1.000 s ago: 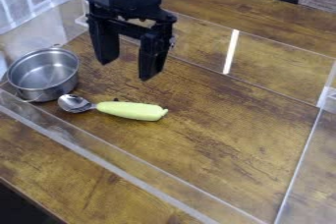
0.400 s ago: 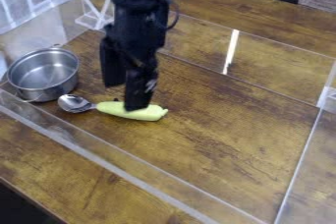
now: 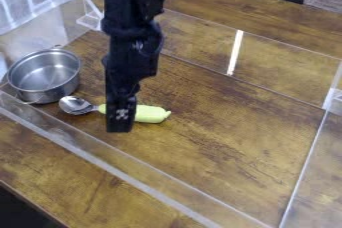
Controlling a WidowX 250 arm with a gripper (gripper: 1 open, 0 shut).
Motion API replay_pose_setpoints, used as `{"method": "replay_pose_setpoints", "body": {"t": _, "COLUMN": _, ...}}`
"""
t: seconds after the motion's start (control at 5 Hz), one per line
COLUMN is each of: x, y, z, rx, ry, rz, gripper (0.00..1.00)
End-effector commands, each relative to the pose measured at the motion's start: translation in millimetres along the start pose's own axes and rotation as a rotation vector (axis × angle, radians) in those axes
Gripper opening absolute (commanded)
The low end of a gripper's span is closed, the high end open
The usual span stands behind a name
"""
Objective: Move the green spoon to the right
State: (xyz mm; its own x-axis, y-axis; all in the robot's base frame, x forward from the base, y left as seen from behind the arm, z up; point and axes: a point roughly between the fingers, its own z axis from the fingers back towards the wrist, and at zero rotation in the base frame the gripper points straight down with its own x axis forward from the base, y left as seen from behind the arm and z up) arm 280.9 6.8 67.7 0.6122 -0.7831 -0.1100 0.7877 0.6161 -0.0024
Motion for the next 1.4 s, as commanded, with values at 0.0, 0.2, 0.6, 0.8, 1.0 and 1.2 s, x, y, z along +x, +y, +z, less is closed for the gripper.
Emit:
{"method": "replay_pose_setpoints", "body": {"t": 0.0, "x": 7.7, "y": 5, "z": 9.5, "rx": 0.082, "ry": -0.054, "rz": -0.073, "gripper": 1.00}}
{"method": "replay_pose_setpoints", "body": {"t": 0.2, "x": 3.7, "y": 19, "z": -2.7, "rx": 0.104, "ry": -0.051, "rz": -0.018, "gripper": 1.00}}
{"method": "replay_pose_setpoints", "body": {"t": 0.6, "x": -5.1, "y": 41, "z": -27.1, "rx": 0.135, "ry": -0.051, "rz": 0.081, "gripper": 1.00}}
{"method": "replay_pose_setpoints", "body": {"t": 0.8, "x": 0.9, "y": 52, "z": -26.4, "rx": 0.146, "ry": -0.060, "rz": 0.110, "gripper": 1.00}}
{"method": "replay_pose_setpoints", "body": {"t": 1.0, "x": 4.9, "y": 61, "z": -25.0, "rx": 0.145, "ry": -0.070, "rz": 0.128, "gripper": 0.00}}
{"method": "replay_pose_setpoints", "body": {"t": 1.2, "x": 5.9, "y": 68, "z": -25.3, "rx": 0.149, "ry": -0.082, "rz": 0.119, "gripper": 0.00}}
